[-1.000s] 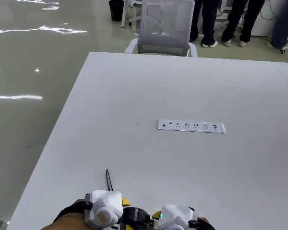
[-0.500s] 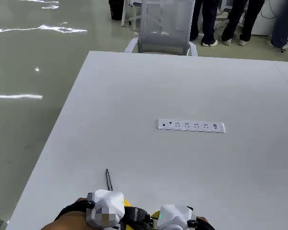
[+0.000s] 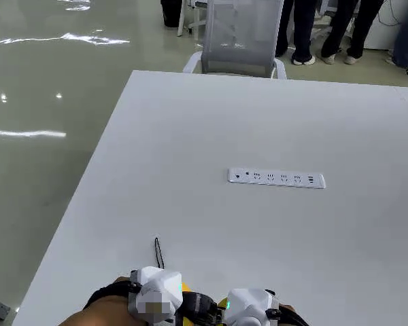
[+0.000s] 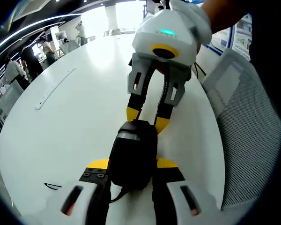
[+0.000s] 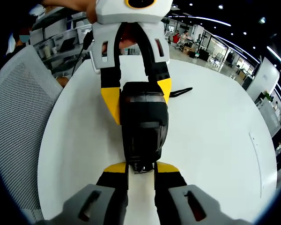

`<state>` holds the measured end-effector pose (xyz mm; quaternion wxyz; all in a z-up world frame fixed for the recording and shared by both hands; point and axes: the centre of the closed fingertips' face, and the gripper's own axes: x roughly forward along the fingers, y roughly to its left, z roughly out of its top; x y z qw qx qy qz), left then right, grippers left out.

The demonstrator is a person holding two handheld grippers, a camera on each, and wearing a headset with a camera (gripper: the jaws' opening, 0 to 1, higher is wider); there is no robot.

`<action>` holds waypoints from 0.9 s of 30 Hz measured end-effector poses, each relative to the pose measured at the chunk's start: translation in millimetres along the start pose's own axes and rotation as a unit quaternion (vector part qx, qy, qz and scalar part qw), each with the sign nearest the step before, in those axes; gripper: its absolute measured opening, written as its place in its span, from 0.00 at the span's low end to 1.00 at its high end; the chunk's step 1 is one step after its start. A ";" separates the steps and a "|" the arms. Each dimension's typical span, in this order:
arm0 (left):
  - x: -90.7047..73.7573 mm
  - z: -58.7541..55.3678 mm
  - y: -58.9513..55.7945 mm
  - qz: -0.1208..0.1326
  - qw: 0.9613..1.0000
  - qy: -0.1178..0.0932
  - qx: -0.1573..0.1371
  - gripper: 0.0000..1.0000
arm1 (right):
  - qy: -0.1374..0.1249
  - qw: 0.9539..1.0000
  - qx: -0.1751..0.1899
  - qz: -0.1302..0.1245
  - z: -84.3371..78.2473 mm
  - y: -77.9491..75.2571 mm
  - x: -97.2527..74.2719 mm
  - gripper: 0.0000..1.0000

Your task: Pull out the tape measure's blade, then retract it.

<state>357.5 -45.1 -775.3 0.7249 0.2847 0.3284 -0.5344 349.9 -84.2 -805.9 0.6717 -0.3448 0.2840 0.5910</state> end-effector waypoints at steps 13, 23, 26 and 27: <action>-0.5 -0.5 -0.1 -0.004 1.000 0.009 0.008 0.29 | 0.018 1.000 -0.023 0.003 -6.1 1.4 -1.1 0.12; -0.4 -0.6 -1.1 -0.009 1.000 0.012 0.004 0.29 | 0.023 0.999 -0.028 0.004 -6.1 -0.4 -0.1 0.12; -0.5 -1.4 -1.6 -0.008 1.000 0.013 0.003 0.29 | 0.023 0.999 -0.027 0.005 -5.6 -0.3 0.1 0.12; -0.5 -1.2 -1.7 -0.008 1.000 0.013 0.003 0.29 | 0.022 0.999 -0.027 0.005 -5.8 -0.6 0.0 0.12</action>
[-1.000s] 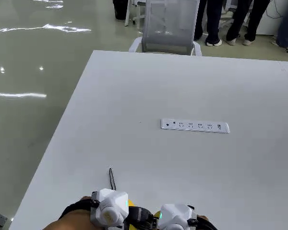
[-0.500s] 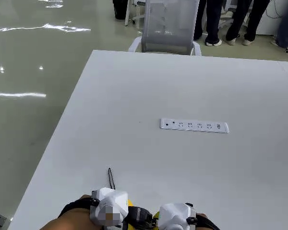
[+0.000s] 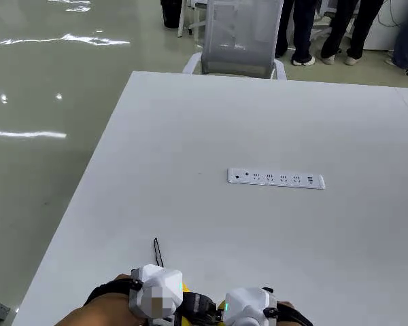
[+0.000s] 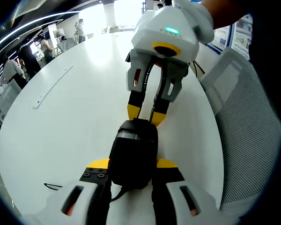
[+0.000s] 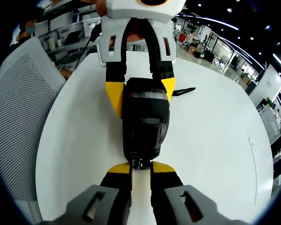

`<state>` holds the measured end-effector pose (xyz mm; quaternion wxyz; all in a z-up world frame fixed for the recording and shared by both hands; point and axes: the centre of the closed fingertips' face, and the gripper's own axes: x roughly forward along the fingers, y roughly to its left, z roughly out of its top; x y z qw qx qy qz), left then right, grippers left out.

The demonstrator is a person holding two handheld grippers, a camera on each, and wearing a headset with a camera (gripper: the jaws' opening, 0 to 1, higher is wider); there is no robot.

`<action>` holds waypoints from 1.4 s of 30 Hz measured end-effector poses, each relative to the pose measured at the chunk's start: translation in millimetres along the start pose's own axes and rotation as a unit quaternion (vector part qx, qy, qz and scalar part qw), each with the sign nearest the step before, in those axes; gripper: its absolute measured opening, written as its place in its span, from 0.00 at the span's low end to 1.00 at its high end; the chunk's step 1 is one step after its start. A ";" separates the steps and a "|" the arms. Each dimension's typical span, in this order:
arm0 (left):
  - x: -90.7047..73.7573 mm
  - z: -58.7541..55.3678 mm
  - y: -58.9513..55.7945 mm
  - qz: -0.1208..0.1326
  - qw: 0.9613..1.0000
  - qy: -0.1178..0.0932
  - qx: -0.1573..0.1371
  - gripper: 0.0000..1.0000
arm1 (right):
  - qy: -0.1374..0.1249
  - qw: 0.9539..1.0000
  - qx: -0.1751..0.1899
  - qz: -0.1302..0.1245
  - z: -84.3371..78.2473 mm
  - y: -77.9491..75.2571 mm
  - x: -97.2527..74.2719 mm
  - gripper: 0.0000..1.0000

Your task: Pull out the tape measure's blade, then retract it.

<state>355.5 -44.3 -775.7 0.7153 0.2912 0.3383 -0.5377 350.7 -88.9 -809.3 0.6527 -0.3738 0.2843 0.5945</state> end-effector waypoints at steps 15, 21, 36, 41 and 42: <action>0.9 -0.9 0.0 -0.003 1.000 0.001 -0.001 0.28 | 0.001 1.000 -0.010 0.013 -2.0 -0.8 -0.9 0.12; 1.2 -1.0 0.1 -0.003 1.000 0.003 -0.001 0.28 | 0.001 1.000 -0.007 0.017 -8.1 -1.9 -4.6 0.12; 2.0 -1.3 0.0 -0.003 1.000 0.002 -0.006 0.29 | -0.001 1.000 -0.001 0.016 -13.5 -1.1 -12.5 0.12; 2.1 -0.6 -0.4 -0.003 1.000 0.002 -0.003 0.29 | -0.002 1.000 0.002 0.016 -15.0 -1.2 -14.3 0.12; 2.2 -0.5 -0.4 -0.003 1.000 0.002 -0.003 0.29 | -0.002 1.000 0.001 0.016 -15.3 -1.0 -14.4 0.12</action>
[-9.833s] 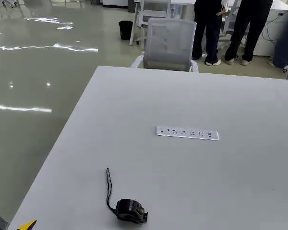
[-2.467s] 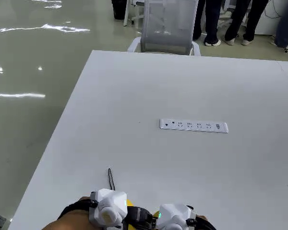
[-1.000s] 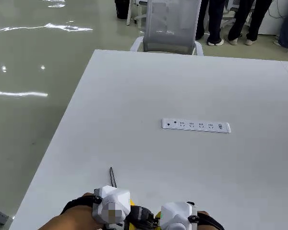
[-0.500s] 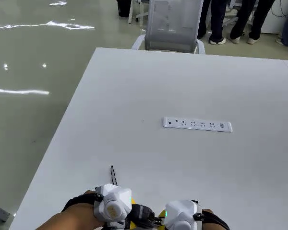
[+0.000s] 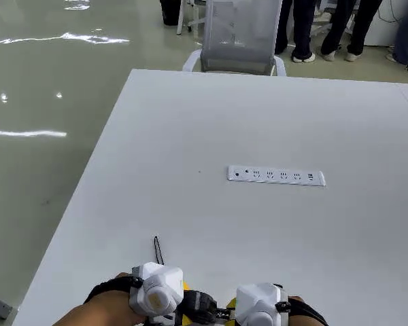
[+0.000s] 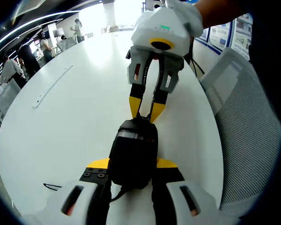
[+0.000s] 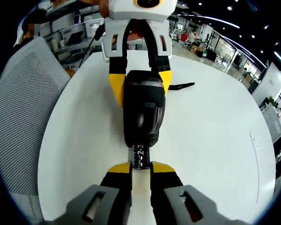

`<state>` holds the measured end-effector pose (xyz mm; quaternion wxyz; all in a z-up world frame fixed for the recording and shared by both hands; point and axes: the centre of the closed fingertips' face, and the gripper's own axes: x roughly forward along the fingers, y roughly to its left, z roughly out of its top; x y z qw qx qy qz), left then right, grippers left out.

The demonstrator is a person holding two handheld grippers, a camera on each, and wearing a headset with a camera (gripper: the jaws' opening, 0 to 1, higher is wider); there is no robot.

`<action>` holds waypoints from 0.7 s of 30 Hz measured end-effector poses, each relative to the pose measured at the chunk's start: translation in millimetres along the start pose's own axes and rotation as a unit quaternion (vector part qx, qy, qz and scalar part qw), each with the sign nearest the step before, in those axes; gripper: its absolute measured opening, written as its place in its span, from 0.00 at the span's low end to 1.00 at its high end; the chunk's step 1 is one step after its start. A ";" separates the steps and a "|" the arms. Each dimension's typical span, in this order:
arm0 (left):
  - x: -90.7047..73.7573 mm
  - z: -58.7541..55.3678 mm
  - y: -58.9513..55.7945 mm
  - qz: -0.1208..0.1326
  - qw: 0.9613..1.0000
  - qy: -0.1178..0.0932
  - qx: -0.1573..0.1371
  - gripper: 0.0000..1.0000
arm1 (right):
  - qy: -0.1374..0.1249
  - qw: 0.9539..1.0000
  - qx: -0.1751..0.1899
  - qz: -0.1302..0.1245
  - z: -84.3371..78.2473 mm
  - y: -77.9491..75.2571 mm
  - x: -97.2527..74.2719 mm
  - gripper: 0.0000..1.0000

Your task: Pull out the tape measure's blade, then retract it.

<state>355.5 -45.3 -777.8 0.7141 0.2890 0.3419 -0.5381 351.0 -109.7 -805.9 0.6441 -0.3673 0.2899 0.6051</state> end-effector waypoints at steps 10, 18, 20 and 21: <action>-0.2 0.7 0.4 -0.001 1.000 -0.001 -0.001 0.29 | 0.005 1.000 -0.003 0.005 -4.4 -0.2 -2.7 0.12; 0.3 0.4 0.6 -0.001 1.000 -0.001 -0.004 0.29 | 0.006 1.000 -0.002 0.005 -7.7 -1.0 -4.4 0.12; 0.7 0.2 1.0 -0.001 1.000 -0.001 -0.004 0.29 | 0.006 1.000 -0.002 0.005 -8.8 -1.0 -5.2 0.12; 0.6 0.1 1.0 -0.001 1.000 -0.001 -0.004 0.29 | 0.007 1.000 -0.003 0.005 -9.8 -1.2 -5.9 0.12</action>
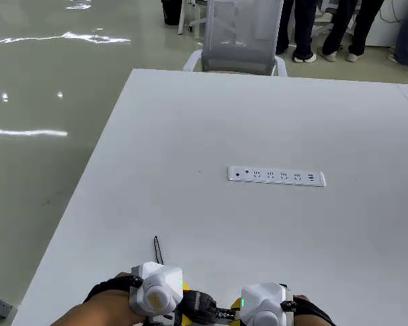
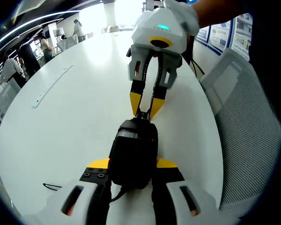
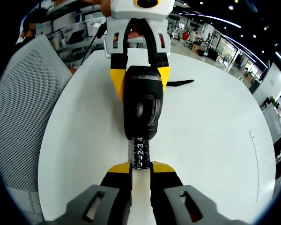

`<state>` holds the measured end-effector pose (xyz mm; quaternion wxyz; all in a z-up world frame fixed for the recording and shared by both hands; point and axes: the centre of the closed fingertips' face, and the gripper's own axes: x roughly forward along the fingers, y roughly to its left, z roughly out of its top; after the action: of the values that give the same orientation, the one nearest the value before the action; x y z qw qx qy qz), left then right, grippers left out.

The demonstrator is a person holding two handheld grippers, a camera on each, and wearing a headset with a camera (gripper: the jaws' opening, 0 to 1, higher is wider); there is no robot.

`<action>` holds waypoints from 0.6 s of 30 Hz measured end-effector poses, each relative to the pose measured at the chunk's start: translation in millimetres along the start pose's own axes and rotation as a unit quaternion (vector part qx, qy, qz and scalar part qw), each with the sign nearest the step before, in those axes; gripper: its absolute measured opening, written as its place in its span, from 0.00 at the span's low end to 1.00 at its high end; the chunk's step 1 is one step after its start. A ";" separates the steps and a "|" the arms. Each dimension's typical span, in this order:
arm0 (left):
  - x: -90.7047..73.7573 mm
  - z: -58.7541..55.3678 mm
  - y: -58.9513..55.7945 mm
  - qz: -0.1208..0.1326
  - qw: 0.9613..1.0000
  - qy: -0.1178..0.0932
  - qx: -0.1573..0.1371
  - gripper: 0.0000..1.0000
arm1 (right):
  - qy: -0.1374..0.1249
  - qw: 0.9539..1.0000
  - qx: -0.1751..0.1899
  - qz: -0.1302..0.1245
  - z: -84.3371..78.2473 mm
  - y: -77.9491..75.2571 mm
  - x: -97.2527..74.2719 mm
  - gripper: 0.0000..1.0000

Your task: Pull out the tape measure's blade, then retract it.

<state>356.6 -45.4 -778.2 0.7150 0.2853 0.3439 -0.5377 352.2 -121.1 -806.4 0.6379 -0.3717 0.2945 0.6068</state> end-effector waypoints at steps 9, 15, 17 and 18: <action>0.3 0.3 0.4 0.000 1.000 0.000 -0.001 0.29 | 0.000 1.000 0.001 -0.002 -6.6 -0.6 -4.4 0.12; -0.2 1.1 0.6 -0.001 1.000 -0.001 -0.002 0.29 | 0.000 1.000 0.004 -0.001 -12.0 -1.8 -5.8 0.12; -0.2 1.2 0.5 -0.001 1.000 -0.001 -0.003 0.29 | 0.000 1.000 0.006 0.000 -13.2 -2.0 -6.3 0.12; -0.1 1.0 0.4 -0.001 1.000 -0.001 -0.003 0.29 | 0.001 1.000 0.007 0.000 -14.2 -2.0 -6.7 0.12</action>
<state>357.1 -46.0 -777.5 0.7156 0.2821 0.3448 -0.5379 354.7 -136.7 -808.4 0.6403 -0.3679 0.2993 0.6042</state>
